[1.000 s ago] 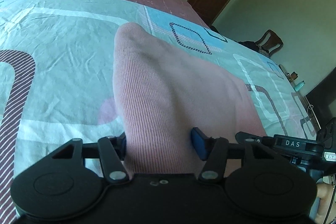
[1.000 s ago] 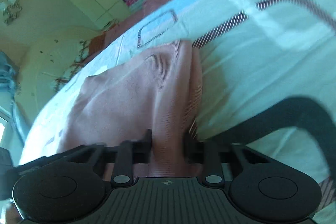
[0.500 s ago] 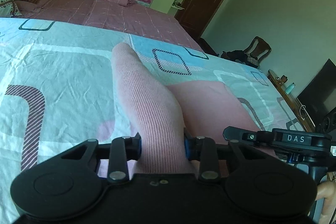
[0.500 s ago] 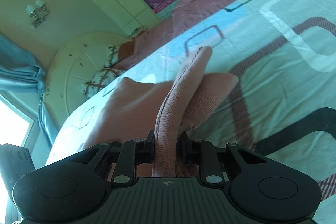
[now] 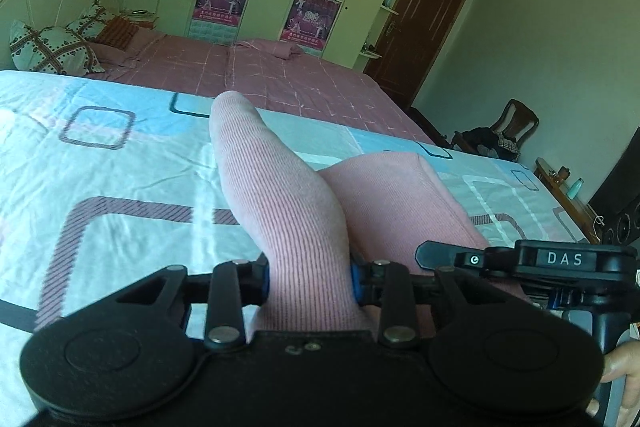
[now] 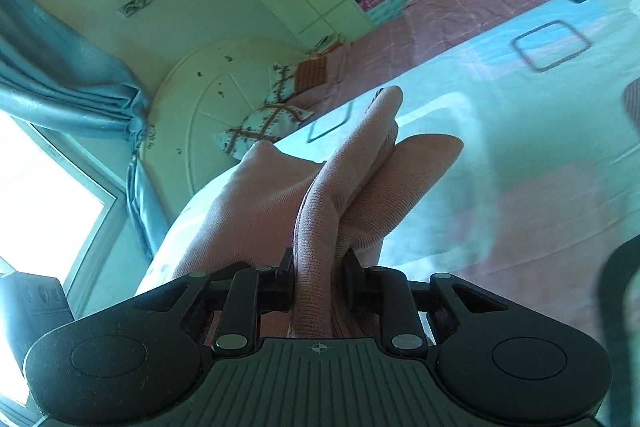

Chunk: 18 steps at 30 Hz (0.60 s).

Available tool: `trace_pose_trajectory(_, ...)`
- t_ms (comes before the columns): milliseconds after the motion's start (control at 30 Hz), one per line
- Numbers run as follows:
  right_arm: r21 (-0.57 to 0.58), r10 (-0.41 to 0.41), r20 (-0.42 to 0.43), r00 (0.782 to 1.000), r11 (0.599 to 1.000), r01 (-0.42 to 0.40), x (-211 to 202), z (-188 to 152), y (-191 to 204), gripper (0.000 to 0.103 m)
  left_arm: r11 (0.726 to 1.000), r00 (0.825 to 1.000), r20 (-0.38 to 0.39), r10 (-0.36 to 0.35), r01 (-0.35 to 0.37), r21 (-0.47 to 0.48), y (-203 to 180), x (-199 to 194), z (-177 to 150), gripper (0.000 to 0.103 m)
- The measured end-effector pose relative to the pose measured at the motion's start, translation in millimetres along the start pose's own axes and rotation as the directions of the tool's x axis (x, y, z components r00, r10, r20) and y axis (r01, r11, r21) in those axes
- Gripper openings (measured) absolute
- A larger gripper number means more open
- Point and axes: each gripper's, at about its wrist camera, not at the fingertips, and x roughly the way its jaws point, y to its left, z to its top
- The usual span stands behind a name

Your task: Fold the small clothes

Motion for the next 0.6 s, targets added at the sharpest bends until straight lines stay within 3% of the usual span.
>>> trace_pose_trajectory(300,0.037,-0.014,0.030,0.999,0.999,0.013,86.4,-47.3,98.5,0.022,1.000,1.000,-0.009,0.012,-0.011,0.028,115.1,-38.0,14.6,0.031)
trace_pose_trajectory(600,0.047,-0.021,0.027,0.999,0.999,0.020,154.8,-60.6,116.5,0.022,0.997,0.999,0.005,0.053,-0.053,0.052,181.9,-28.3,25.3,0.031)
